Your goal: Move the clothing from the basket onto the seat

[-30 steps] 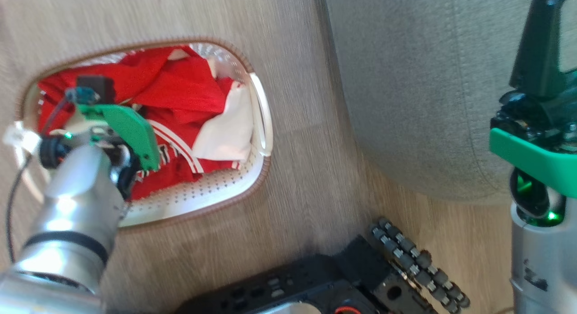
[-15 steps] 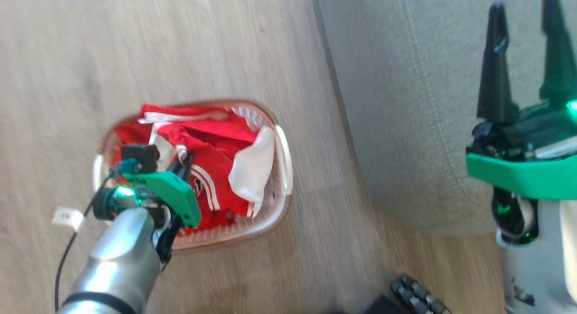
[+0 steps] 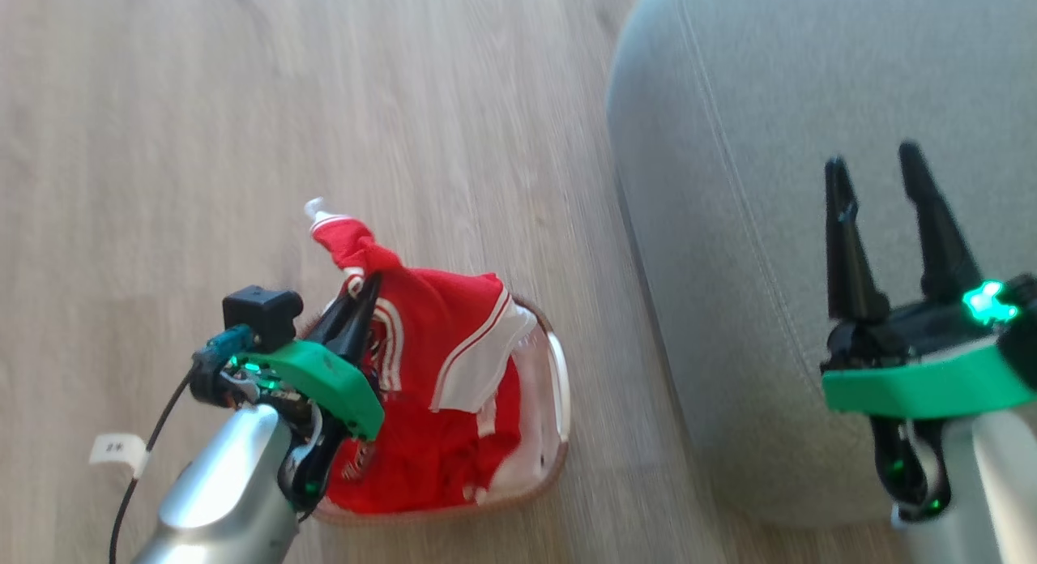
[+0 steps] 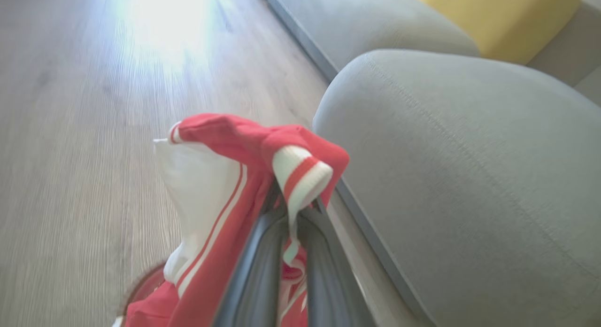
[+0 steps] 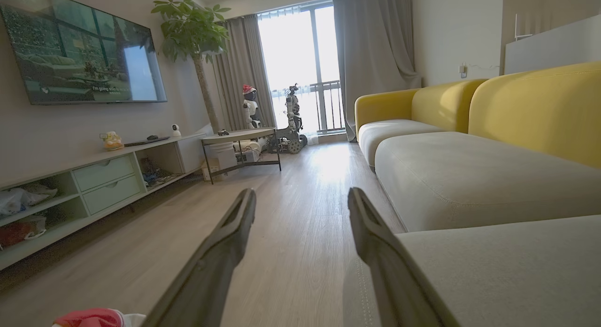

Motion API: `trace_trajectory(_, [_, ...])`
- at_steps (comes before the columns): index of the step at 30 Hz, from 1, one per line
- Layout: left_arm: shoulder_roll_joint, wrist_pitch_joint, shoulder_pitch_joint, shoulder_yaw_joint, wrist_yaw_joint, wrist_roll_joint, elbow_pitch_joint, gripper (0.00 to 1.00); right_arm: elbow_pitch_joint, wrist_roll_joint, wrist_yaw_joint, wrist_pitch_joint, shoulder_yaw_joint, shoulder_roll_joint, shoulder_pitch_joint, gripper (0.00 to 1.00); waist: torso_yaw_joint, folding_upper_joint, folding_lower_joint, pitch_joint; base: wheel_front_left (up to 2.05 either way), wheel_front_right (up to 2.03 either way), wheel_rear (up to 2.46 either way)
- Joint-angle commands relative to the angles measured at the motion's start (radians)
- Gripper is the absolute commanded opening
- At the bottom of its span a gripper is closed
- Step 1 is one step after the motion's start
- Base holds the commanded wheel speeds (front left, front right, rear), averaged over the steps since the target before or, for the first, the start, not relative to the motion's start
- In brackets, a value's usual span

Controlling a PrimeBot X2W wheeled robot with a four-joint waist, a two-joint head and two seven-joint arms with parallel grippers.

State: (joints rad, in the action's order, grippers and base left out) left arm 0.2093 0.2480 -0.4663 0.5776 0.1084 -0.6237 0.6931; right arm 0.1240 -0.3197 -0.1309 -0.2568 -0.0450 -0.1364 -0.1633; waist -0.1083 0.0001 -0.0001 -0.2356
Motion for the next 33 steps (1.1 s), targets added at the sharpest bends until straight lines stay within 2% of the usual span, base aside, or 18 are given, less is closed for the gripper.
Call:
trace_trajectory(1, [0.038, 0.014, 0.003, -0.043, -0.014, 0.014, -0.099, 0.00, 0.020, -0.014, 0.000, -0.005, -0.028, -0.025, 0.017, 1.00, 0.043, -0.0001, 0.0001, 0.103, 0.00, 0.00, 0.00])
trace_trajectory(6, [0.071, -0.010, 0.011, -0.045, -0.034, 0.024, -0.273, 0.00, -0.006, -0.038, 0.000, -0.005, -0.060, -0.042, 0.054, 1.00, 0.054, -0.0001, 0.0001, 0.171, 0.00, 0.00, 0.00])
trace_trajectory(14, [0.097, -0.139, -0.062, -0.051, -0.044, -0.004, -0.494, 0.00, -0.051, -0.083, 0.000, -0.005, -0.153, -0.076, 0.094, 1.00, 0.064, -0.0001, 0.0001, 0.234, 0.00, 0.00, 0.00])
trace_trajectory(25, [0.082, -0.237, -0.249, -0.043, -0.051, 0.014, -0.584, 0.00, -0.146, -0.127, 0.000, 0.005, -0.334, -0.101, 0.072, 1.00, 0.090, -0.0001, 0.0001, 0.233, 0.00, 0.00, 0.00])
trace_trajectory(33, [0.048, -0.260, -0.313, -0.007, -0.042, 0.025, -0.567, 0.00, -0.251, -0.143, 0.000, 0.005, -0.470, -0.086, -0.056, 1.00, 0.112, -0.0001, 0.0001, 0.230, 0.00, 0.00, 0.00])
